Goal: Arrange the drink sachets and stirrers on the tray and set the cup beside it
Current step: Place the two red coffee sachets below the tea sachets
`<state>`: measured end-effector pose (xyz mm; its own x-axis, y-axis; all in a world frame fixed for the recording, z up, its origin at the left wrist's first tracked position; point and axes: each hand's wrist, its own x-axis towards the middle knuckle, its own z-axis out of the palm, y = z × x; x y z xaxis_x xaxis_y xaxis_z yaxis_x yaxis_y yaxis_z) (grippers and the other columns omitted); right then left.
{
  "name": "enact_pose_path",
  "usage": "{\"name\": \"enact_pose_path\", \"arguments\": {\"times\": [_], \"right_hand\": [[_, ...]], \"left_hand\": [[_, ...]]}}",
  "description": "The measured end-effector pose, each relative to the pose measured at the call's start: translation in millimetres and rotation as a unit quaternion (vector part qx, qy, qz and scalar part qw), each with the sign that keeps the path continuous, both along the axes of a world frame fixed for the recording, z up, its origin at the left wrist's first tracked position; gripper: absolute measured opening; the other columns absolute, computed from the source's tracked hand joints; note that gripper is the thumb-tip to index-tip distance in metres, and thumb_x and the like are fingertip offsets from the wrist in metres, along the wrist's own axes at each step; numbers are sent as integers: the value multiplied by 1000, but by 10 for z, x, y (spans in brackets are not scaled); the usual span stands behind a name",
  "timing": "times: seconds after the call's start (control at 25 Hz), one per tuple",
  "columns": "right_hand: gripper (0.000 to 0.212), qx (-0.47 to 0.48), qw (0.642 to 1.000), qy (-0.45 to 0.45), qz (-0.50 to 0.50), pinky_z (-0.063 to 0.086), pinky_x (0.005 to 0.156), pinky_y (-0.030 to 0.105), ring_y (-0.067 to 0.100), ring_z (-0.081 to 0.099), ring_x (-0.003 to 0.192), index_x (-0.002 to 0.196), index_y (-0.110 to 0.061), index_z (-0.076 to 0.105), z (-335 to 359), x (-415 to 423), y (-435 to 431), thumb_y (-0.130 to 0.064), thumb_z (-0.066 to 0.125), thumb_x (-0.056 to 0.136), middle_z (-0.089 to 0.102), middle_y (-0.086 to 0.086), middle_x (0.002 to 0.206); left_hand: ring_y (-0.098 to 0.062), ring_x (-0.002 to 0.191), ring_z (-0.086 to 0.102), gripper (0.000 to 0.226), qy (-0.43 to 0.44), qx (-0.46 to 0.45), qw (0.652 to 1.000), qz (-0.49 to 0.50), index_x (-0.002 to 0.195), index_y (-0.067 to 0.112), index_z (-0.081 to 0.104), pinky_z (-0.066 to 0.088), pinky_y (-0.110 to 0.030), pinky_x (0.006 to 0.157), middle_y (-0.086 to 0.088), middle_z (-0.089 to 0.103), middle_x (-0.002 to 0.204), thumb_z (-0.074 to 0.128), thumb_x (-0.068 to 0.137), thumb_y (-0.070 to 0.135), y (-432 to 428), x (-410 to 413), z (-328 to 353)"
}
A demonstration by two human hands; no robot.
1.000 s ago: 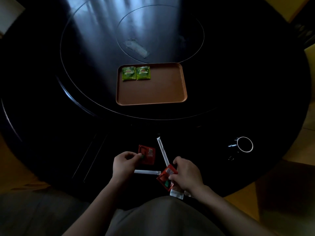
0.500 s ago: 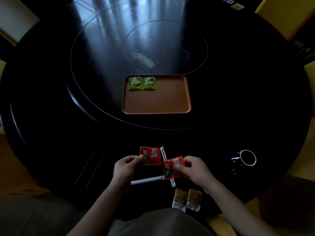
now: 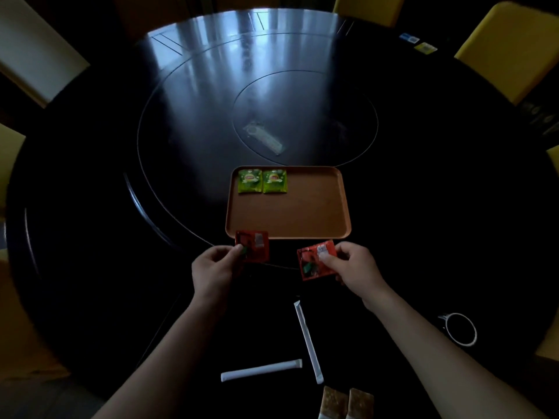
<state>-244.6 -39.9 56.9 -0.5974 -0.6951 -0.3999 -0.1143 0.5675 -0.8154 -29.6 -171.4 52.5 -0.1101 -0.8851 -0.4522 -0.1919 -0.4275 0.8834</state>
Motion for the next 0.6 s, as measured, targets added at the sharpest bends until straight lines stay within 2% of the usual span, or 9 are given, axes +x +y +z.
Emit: {"name": "enact_pose_path", "arguments": {"times": [0.12,0.2,0.28,0.36,0.44,0.48,0.56,0.6], "right_hand": [[19,8,999,35,-10,50,60,32,18,66,65,77,-15,66,-19,-222,-435,-31,69,88,66,-1,70],[17,16,998,62,-12,52,64,32,18,67,71,75,-18,66,-24,-318,-673,-31,70,85,68,-2,72],[21,31,989,143,17,51,67,34,19,66,74,74,-17,64,-53,-408,-875,-35,70,83,68,0,75],[24,50,962,262,59,47,63,33,25,65,76,72,-19,58,-61,-459,-1026,-38,67,83,69,4,78],[20,48,914,387,112,47,63,34,30,64,80,77,-20,56,-62,-479,-1126,-37,62,86,68,7,85],[20,40,890,433,138,47,63,35,32,65,80,80,-19,57,-69,-482,-1165,-37,59,88,68,7,87],[21,41,863,470,182,48,62,35,34,66,81,83,-17,58,-98,-471,-1216,-37,56,89,67,7,87],[22,56,861,463,200,48,63,35,33,66,83,84,-18,58,-131,-468,-1240,-39,57,89,67,6,89]], "left_hand": [[-23,72,70,15,-97,-119,988,-35,76,14,71,57,-40,69,-5,72,73,76,80,28,-430,-214,-47],[-16,70,66,13,-179,-242,950,-79,74,18,68,53,-35,65,3,68,73,74,81,27,-619,-300,-81],[-16,72,61,13,-254,-372,879,-153,74,17,65,50,-34,61,2,63,77,72,81,24,-774,-357,-160],[-21,75,59,14,-320,-459,793,-242,77,14,62,50,-36,58,-3,62,83,67,85,24,-872,-412,-263],[-27,78,61,22,-363,-491,726,-315,80,11,63,50,-38,58,-7,64,87,55,89,29,-919,-462,-378],[-29,80,62,27,-376,-490,706,-346,82,10,64,50,-40,61,-8,66,89,50,88,32,-925,-478,-433],[-28,87,64,27,-389,-473,696,-376,82,12,66,49,-40,67,-6,68,93,51,86,35,-914,-464,-534],[-27,89,64,22,-391,-462,700,-379,81,14,67,49,-40,69,-5,69,94,58,85,34,-907,-445,-569]]}}
